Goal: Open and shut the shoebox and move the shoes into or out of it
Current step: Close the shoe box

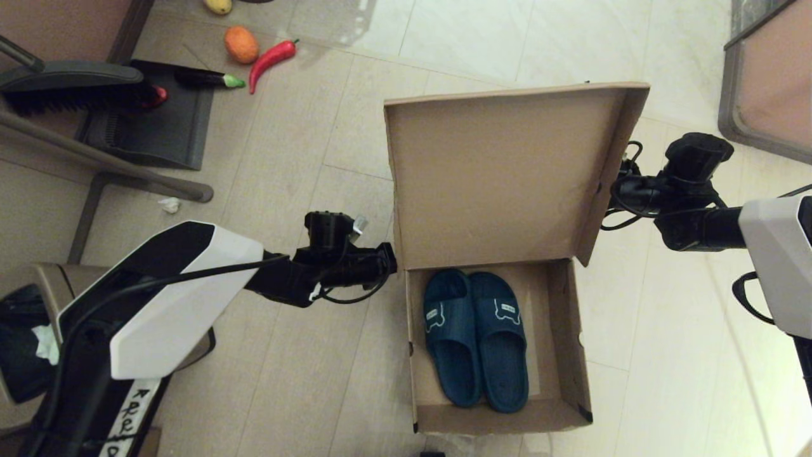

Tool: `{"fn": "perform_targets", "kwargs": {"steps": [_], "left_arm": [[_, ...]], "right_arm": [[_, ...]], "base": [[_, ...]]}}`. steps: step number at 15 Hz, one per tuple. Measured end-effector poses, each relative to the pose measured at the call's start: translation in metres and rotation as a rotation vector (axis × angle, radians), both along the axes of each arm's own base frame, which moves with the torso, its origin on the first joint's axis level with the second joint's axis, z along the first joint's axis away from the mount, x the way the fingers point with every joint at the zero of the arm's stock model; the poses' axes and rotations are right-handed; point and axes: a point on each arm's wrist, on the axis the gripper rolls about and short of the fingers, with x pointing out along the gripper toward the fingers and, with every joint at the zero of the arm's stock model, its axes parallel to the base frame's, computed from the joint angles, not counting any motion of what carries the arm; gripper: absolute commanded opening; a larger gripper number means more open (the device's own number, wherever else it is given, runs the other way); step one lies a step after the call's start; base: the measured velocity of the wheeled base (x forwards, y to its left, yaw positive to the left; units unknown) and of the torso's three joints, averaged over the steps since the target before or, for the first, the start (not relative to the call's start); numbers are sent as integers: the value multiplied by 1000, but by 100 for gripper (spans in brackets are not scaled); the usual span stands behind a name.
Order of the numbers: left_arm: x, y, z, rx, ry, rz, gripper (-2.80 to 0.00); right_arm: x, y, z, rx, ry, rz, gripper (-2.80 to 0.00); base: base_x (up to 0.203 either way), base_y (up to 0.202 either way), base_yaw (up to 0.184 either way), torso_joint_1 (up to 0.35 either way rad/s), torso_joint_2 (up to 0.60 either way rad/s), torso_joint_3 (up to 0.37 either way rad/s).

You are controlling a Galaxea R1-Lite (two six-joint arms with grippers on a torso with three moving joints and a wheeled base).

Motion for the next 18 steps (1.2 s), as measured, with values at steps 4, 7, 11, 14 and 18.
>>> {"fn": "perform_targets", "kwargs": {"steps": [4,7,11,14,18], "left_arm": [[-1,0,7,-5,-13,0,-280],[-3,7,22,-14,-38,14,-280],[-4,22,49,-34,-90,44,-280],[-5,33,71,-51,-137,66,-280],[-3,52,104,-84,-218,101,-280]], "right_arm": [[-8,0,18,-1,-23,0,-280],[-15,-1,32,-5,-45,-1,-280],[-27,-5,46,-15,-55,12,-280],[-36,-10,52,-21,-49,12,-280],[-55,-12,55,-21,-31,8,-280]], "base": [[0,0,0,0,0,0],[0,0,0,0,0,0],[0,0,0,0,0,0],[0,0,0,0,0,0],[0,0,0,0,0,0]]}}
